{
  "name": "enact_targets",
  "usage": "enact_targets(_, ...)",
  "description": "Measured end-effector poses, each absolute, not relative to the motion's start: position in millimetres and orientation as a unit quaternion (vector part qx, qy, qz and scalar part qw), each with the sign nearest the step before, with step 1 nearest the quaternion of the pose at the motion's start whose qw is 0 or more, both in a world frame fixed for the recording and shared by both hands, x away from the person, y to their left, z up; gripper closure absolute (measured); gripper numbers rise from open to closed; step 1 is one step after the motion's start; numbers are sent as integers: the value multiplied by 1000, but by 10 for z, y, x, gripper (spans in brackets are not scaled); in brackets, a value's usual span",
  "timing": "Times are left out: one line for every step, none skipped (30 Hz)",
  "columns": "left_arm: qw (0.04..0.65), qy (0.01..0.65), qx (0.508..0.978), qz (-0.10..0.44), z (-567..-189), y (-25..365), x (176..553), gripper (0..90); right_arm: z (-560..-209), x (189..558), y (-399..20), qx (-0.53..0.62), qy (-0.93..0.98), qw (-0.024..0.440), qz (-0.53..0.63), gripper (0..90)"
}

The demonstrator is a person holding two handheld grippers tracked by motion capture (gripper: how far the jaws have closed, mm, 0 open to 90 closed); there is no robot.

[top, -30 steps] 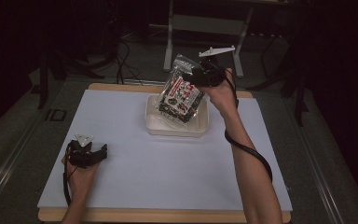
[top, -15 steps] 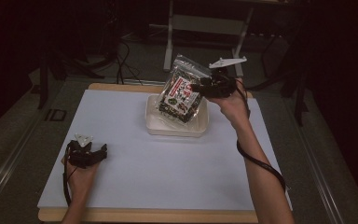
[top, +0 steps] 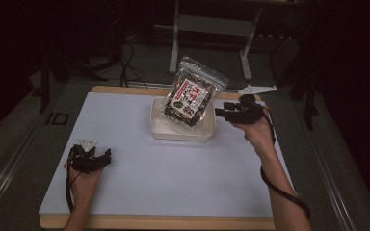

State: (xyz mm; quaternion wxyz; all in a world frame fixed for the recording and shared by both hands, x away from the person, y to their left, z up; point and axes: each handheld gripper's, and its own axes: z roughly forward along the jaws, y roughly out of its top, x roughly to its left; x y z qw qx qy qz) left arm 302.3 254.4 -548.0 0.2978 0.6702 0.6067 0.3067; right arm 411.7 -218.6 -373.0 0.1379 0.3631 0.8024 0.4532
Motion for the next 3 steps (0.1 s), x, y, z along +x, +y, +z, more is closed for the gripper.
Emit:
enact_targets(296,606,672,305,-5481,2550,3029,267,-3791,4083,-2258,371,797,130,459,494)
enact_targets(295,607,671,306,-5482,2555,3034,266,-3896,4017,-2366,385,785,129,468,492)
enact_targets(295,609,670,305,-5482,2558,3035,262,-3993,3966,-2447,396,781,129,466,481)
